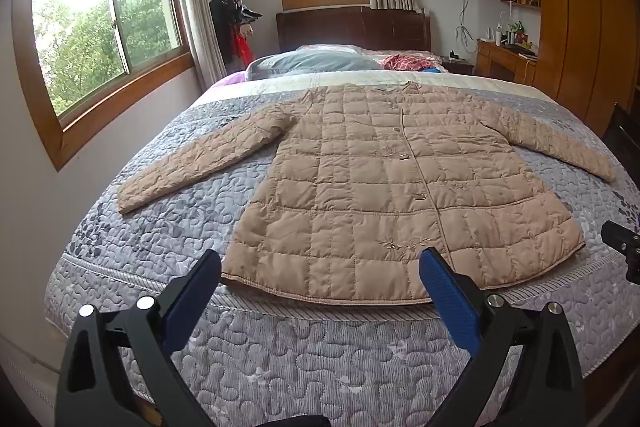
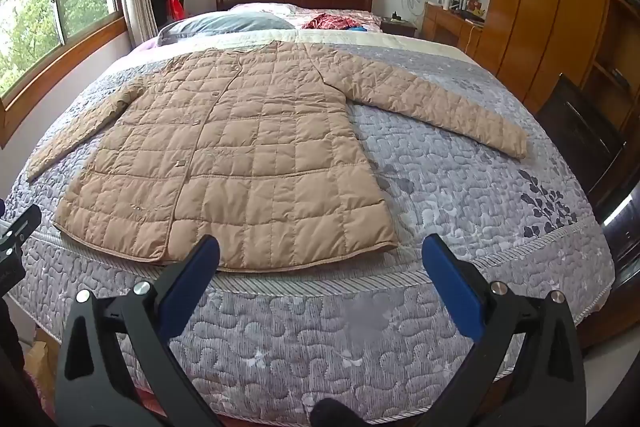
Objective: Fold large clothes
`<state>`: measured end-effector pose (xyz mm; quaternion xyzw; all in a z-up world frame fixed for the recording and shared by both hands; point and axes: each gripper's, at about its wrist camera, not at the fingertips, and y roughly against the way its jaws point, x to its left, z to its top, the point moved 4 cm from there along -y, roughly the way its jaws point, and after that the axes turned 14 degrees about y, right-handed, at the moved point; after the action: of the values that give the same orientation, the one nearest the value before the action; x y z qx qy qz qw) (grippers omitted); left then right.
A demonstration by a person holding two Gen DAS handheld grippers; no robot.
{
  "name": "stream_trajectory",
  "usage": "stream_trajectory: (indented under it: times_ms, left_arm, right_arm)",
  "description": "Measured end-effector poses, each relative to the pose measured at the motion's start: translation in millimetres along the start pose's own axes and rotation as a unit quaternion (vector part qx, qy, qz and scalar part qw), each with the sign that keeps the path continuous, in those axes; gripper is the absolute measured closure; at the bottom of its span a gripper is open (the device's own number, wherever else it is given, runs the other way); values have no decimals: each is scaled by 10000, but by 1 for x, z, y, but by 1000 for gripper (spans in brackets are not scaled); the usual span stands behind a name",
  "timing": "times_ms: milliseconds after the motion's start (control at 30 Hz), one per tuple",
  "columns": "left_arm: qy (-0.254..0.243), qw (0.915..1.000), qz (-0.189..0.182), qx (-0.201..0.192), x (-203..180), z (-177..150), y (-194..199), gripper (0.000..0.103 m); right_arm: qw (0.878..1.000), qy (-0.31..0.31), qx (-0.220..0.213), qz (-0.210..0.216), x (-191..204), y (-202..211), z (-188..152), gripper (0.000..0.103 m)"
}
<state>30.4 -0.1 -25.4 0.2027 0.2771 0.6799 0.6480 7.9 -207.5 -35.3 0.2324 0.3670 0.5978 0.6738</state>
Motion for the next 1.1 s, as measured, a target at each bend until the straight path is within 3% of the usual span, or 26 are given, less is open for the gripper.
stream_trajectory:
  times_ms: [1100]
  left_arm:
    - [-7,10000,19,18,0,0,0,4]
  right_arm:
    - [10000,-12,4,-3,0,0,0,3]
